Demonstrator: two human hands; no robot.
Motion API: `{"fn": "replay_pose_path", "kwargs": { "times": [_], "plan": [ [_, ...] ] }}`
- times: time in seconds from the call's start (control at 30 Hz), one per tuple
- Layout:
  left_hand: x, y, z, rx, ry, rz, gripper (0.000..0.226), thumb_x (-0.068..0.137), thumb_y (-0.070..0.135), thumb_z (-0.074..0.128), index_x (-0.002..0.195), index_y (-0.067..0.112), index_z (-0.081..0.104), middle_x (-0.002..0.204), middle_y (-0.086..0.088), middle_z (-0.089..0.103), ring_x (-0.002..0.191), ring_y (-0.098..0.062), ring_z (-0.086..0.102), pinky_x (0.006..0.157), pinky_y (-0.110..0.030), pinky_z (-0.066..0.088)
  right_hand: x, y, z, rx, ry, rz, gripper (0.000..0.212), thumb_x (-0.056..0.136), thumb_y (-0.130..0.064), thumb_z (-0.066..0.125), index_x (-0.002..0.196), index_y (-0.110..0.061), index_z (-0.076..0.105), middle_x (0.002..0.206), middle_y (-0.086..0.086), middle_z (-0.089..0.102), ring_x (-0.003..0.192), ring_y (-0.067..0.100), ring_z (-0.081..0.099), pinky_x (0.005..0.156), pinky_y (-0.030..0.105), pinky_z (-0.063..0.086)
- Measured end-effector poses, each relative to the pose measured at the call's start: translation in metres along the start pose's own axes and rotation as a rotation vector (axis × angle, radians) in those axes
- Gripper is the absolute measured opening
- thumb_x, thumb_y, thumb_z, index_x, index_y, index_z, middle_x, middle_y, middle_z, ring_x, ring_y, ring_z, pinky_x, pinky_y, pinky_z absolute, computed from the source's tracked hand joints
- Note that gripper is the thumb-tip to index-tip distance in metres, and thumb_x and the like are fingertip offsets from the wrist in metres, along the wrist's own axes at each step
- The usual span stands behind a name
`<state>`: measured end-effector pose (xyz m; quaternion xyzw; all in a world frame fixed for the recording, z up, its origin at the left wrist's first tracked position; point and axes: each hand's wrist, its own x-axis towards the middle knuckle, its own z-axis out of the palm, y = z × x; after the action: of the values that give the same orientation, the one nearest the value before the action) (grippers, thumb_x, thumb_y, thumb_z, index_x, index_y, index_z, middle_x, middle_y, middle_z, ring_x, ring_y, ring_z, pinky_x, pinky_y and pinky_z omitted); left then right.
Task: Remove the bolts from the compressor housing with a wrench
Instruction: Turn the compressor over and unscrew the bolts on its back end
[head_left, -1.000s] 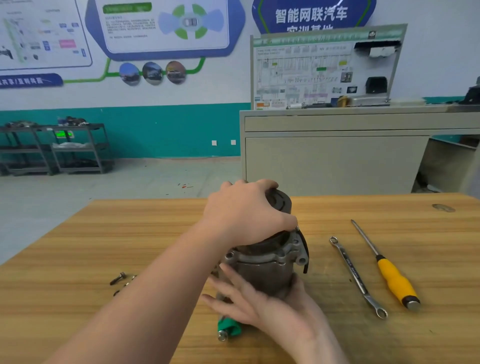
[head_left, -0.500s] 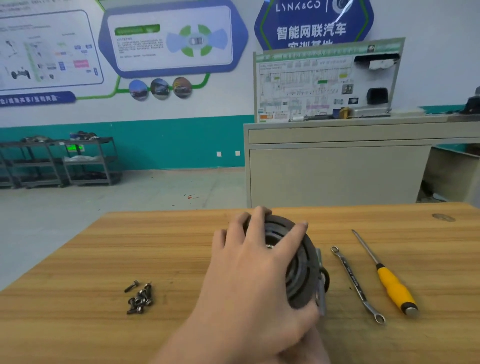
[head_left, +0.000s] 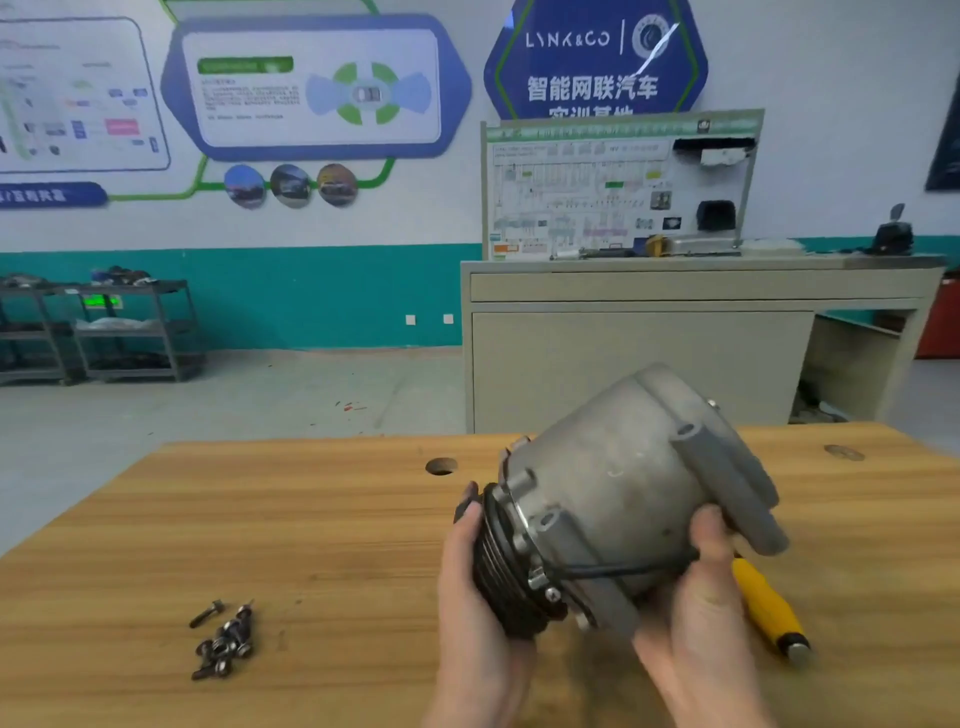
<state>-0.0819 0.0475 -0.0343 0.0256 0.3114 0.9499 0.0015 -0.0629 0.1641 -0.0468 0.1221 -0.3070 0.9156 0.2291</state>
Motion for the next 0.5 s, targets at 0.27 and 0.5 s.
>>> {"fn": "replay_pose_path", "kwargs": {
  "times": [0.27, 0.5],
  "plan": [
    [0.01, -0.017, -0.023, 0.146, 0.099, 0.127, 0.058, 0.077, 0.031, 0.062, 0.133, 0.02, 0.055, 0.113, -0.009, 0.068, 0.1, -0.024, 0.063, 0.099, -0.046, 0.042, 0.009, 0.027, -0.012, -0.001, 0.266, 0.204, 0.075, 0.069, -0.053, 0.065, 0.136, -0.022, 0.051, 0.131, 0.005, 0.061, 0.119, 0.023, 0.058, 0.096, 0.05, 0.048],
    [0.022, -0.025, -0.044, 0.26, 0.281, 0.061, 0.034, 0.102, 0.01, 0.032, 0.125, 0.011, 0.058, 0.132, -0.013, 0.058, 0.128, -0.027, 0.045, 0.114, -0.041, 0.026, 0.011, 0.021, -0.026, -0.168, 0.22, 0.061, 0.073, 0.055, -0.042, 0.083, 0.122, -0.032, 0.057, 0.119, -0.003, 0.068, 0.11, 0.016, 0.064, 0.074, 0.037, 0.058]
  ]
}}
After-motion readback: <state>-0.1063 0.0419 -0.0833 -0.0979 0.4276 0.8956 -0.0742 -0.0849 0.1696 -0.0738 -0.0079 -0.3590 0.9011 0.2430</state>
